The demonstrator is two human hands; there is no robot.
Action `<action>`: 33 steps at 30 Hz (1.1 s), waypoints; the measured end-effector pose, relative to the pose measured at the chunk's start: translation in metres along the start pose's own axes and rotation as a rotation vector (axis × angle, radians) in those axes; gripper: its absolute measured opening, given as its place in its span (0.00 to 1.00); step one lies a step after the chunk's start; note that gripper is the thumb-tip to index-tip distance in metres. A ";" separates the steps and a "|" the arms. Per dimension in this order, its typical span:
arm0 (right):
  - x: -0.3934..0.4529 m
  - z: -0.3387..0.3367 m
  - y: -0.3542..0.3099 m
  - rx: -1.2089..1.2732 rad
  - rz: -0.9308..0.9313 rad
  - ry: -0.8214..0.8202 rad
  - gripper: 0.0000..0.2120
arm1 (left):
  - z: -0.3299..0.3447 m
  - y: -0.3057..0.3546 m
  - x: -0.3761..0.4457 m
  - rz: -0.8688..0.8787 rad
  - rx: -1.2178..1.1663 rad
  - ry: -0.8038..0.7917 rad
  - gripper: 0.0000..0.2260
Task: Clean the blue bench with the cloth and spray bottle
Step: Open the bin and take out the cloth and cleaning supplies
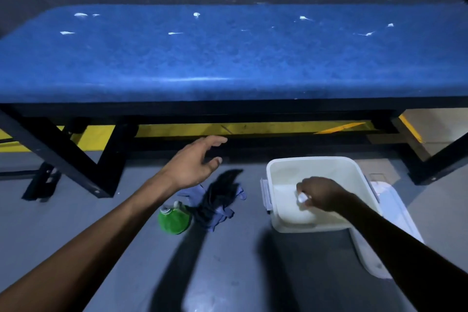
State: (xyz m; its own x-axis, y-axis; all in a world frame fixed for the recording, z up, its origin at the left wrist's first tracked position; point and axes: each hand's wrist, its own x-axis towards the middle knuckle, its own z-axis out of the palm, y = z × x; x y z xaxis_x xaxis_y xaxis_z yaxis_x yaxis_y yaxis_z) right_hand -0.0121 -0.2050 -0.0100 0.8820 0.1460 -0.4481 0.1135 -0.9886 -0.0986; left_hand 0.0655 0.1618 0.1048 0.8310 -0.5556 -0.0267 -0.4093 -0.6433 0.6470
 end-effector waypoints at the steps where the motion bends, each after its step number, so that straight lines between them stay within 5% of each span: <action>1: -0.008 -0.021 -0.001 0.034 0.002 0.043 0.13 | 0.002 0.003 0.000 0.007 -0.033 -0.019 0.22; 5: -0.044 -0.106 -0.010 0.184 -0.019 0.185 0.15 | 0.014 0.021 0.006 0.058 -0.215 -0.105 0.30; 9: -0.076 -0.166 -0.046 0.647 -0.178 0.250 0.15 | 0.029 0.049 0.009 0.130 -0.429 -0.226 0.36; 13: -0.086 -0.185 -0.083 0.979 -0.230 0.250 0.12 | 0.043 0.069 0.008 0.230 -0.598 -0.294 0.21; 18: -0.067 -0.162 -0.101 1.076 -0.137 0.299 0.16 | 0.050 0.051 -0.001 -0.009 -0.760 -0.173 0.06; 24: -0.062 -0.156 -0.097 1.038 -0.064 0.269 0.12 | 0.101 -0.011 -0.046 -0.405 -0.436 -0.152 0.05; 33: -0.062 -0.150 -0.106 0.985 -0.106 0.191 0.12 | 0.217 -0.091 -0.064 -0.560 -0.100 -0.252 0.07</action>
State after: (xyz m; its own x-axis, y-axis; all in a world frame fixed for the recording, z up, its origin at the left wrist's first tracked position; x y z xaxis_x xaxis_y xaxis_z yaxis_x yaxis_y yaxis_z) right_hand -0.0103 -0.1151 0.1619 0.9575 0.1379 -0.2534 -0.1569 -0.4881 -0.8586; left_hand -0.0319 0.1416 -0.1175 0.7897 -0.2632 -0.5541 0.1102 -0.8277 0.5503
